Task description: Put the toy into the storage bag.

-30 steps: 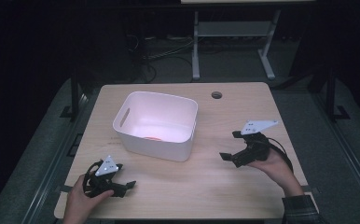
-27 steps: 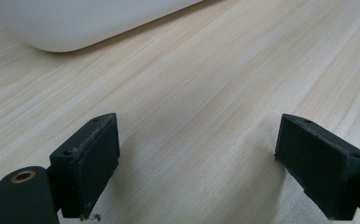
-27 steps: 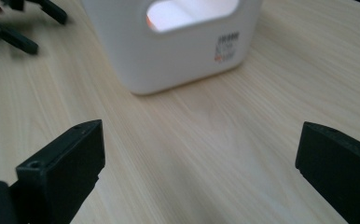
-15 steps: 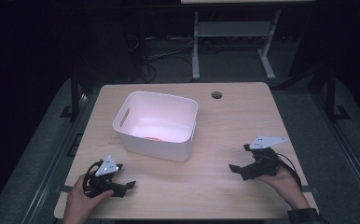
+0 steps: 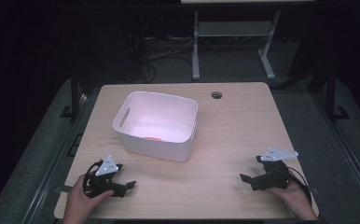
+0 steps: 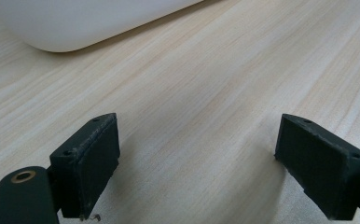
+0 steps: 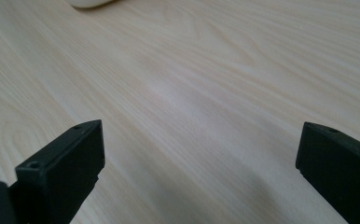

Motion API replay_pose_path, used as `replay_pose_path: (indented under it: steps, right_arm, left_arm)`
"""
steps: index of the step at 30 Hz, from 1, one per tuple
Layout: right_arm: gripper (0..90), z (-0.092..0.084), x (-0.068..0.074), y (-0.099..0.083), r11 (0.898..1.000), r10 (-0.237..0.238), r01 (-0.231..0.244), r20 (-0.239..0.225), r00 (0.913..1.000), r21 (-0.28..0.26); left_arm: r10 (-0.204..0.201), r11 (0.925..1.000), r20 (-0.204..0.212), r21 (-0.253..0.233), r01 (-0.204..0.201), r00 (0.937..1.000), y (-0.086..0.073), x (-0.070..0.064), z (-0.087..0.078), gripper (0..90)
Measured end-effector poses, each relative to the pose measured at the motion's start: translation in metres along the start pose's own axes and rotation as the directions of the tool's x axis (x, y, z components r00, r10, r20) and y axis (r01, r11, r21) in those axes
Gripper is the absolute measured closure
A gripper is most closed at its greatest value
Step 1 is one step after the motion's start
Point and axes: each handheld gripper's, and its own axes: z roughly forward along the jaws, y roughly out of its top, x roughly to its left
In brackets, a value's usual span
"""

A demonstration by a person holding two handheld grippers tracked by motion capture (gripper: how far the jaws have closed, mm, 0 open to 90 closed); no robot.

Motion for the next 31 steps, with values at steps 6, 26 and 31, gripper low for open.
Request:
replay_pose_path:
  steps: [6, 26, 31]
  right_arm:
    - [0.8, -0.001, -0.002, -0.011, 1.000, 0.014, -0.014, 0.027, 0.9995, 0.006]
    - [0.8, 0.008, -0.001, -0.023, 0.998, 0.002, -0.008, 0.098, 0.9951, 0.060]
    - [0.8, 0.008, -0.001, -0.023, 0.998, 0.002, -0.008, 0.098, 0.9951, 0.059]
  left_arm:
    - [0.000, 1.0000, 0.000, 0.000, 0.000, 1.0000, 0.000, 0.000, 0.000, 12.9]
    - [0.000, 1.0000, 0.000, 0.000, 0.000, 1.0000, 0.000, 0.000, 0.000, 12.8]
    - [0.000, 1.0000, 0.000, 0.000, 0.000, 1.0000, 0.000, 0.000, 0.000, 12.8]
